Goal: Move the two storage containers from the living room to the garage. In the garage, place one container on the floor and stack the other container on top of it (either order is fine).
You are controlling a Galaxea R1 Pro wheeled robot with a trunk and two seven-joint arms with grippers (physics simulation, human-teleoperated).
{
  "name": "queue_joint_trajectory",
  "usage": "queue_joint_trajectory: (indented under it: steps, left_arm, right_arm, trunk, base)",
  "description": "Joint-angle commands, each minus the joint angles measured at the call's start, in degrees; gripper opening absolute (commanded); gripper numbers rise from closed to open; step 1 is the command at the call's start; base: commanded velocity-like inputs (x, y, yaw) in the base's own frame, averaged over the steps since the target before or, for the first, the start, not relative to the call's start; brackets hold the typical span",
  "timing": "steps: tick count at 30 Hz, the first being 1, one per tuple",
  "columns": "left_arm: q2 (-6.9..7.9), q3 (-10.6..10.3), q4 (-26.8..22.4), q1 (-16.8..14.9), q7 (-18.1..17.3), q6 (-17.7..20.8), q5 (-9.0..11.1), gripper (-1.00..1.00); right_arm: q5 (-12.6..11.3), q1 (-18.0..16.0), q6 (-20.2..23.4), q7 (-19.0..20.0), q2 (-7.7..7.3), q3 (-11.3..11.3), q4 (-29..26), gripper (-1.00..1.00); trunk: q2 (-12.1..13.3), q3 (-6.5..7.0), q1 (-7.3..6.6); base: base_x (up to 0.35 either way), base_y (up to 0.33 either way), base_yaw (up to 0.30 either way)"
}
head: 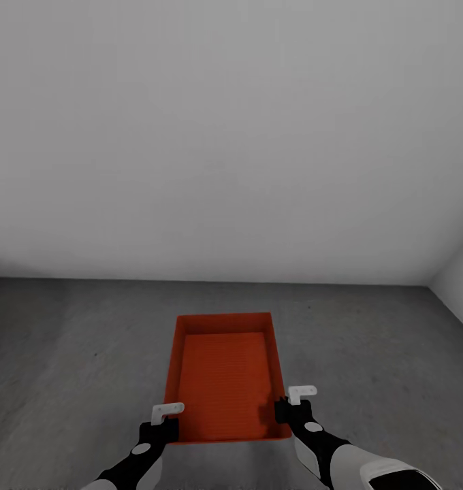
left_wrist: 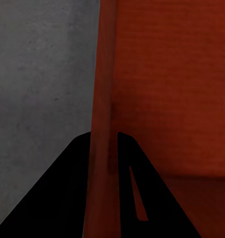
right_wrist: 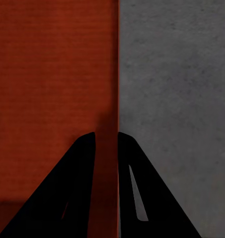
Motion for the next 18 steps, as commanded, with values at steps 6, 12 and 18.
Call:
queue_joint_trajectory:
  steps: [6, 12, 18]
  left_arm:
    - [-0.01, -0.03, -0.20, -0.08, 0.53, -0.64, -0.29, -1.00]
    - [-0.01, -0.03, -0.20, -0.08, 0.53, -0.64, -0.29, -1.00]
    - [-0.05, -0.03, -0.20, -0.10, 0.53, -0.64, -0.29, -1.00]
  right_arm:
    - [-0.14, -0.03, -0.10, 0.11, 0.03, -1.86, 0.21, -1.00]
    - [-0.14, -0.03, -0.11, 0.11, 0.03, -1.86, 0.21, -1.00]
    - [-0.14, -0.03, -0.11, 0.11, 0.03, -1.86, 0.21, -1.00]
  trunk:
    - [-0.04, -0.61, 0.00]
    - [-0.04, -1.16, 0.00]
    - [-0.04, -1.71, 0.00]
  base:
    - [0.000, 0.000, 0.000]
    - [0.000, 0.000, 0.000]
    - [0.000, 0.000, 0.000]
